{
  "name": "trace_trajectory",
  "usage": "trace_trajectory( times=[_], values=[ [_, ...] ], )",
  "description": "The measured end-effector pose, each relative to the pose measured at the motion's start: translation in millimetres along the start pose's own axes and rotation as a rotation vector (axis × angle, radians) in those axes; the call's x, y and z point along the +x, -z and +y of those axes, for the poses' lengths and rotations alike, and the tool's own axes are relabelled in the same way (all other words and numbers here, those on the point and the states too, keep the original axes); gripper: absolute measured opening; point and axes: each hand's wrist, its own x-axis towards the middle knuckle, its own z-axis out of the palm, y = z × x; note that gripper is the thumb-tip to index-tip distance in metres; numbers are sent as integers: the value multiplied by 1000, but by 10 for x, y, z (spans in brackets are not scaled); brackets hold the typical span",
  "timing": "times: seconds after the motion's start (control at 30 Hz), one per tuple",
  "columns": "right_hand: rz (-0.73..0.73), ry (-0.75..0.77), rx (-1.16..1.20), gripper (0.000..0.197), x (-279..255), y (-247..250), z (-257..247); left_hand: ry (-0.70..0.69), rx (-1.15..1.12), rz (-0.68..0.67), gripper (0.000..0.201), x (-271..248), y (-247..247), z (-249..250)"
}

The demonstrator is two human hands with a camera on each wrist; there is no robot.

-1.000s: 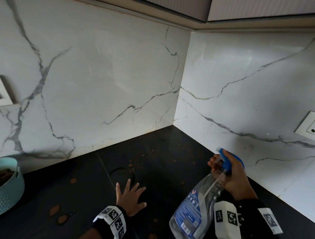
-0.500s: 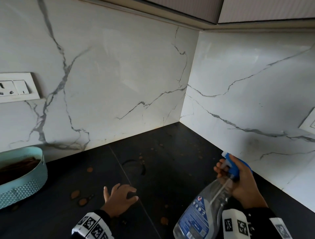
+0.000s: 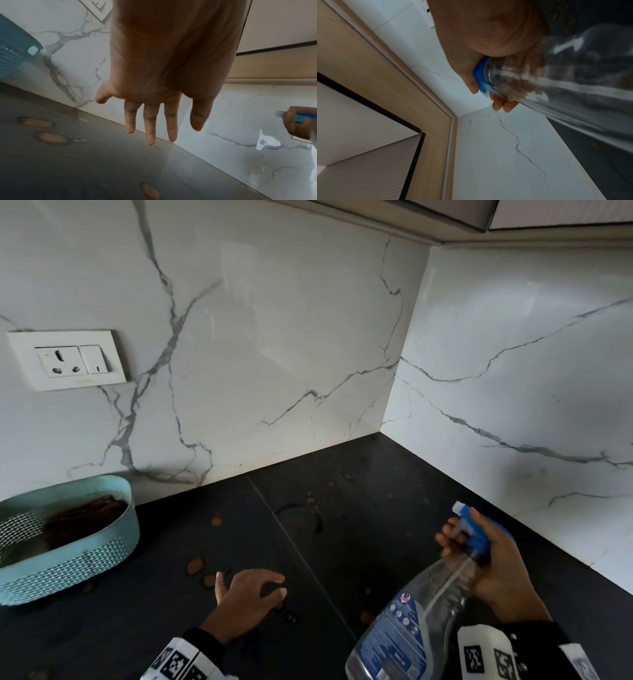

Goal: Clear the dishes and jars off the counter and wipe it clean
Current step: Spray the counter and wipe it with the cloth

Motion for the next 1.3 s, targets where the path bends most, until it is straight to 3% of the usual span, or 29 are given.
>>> trace_trajectory(
  times=[0.3,0.57,0.7,0.83,1.07,1.23,1.3],
  values=[
    [-37,-20,-40,24,-307,-157,220,-57,-54,-28,17,-116,58,-233],
    [-83,-96,-39,29,-451,-224,378,-12,-72,-18,16,-415,105,-237],
    [-173,-56,-156,55,-563,-159,408,-2,-73,-11,14,-549,115,-262],
    [-192,-75,-197,27,-705,-170,490,19,-77,22,15,-731,95,-282],
    [-171,-221,-147,26,-996,-219,681,79,-63,63,15,-1114,49,-311],
    [-190,-101,-206,30,-1270,130,707,106,-42,86,14,-1436,1,-346],
    [-193,-38,-271,48,-1338,293,692,113,-38,98,15,-1528,-18,-372]
  ],
)
